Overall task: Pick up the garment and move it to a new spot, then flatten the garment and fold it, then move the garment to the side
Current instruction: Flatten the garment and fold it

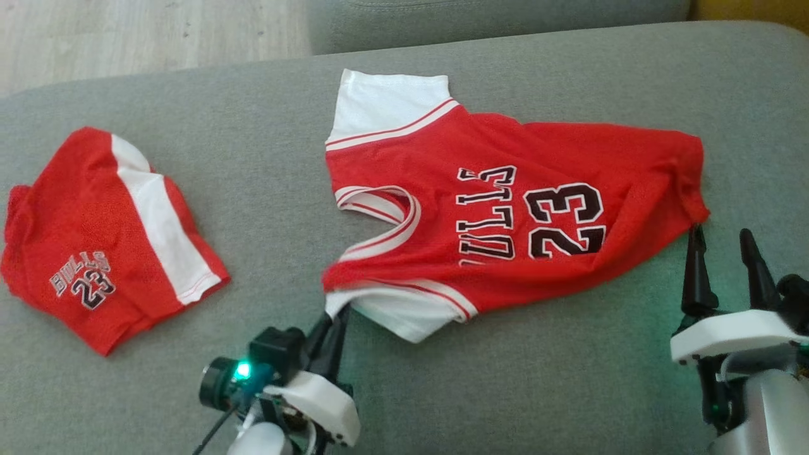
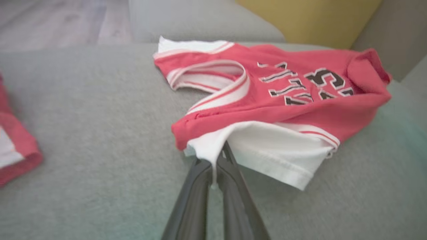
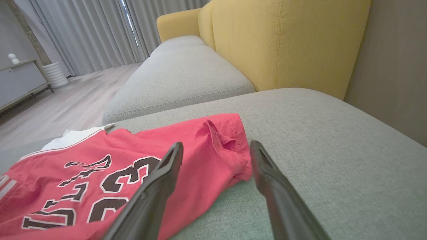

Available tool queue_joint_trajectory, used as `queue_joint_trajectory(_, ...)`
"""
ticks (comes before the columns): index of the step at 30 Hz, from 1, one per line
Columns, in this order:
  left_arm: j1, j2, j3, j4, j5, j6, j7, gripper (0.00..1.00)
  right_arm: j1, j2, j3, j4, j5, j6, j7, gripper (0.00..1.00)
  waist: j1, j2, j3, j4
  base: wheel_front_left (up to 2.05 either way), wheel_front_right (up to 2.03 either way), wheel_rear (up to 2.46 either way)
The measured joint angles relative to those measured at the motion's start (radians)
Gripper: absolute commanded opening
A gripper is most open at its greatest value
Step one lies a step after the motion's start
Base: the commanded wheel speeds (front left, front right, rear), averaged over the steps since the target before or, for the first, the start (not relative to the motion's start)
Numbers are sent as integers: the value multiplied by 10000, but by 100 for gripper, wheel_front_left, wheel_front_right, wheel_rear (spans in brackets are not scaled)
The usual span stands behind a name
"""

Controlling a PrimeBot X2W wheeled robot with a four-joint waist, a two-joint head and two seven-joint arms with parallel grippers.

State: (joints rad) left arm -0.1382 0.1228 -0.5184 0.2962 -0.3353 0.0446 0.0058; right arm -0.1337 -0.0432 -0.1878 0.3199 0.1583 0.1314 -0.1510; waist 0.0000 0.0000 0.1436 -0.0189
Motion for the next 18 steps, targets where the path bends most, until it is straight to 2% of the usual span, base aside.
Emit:
queue_joint_trajectory(8, -34, -12, 639, -399, -207, 238, -1404, 0, -26, 0, -182, 334, -832, 0, 617, 100, 0, 0, -79, 335, 0, 0, 0)
queue_joint_trajectory(18, -170, -23, 602, -380, -276, 259, -1569, 0, -19, 0, -610, 886, -1954, 0, 1087, 100, 0, 0, -66, 458, 0, 0, 0)
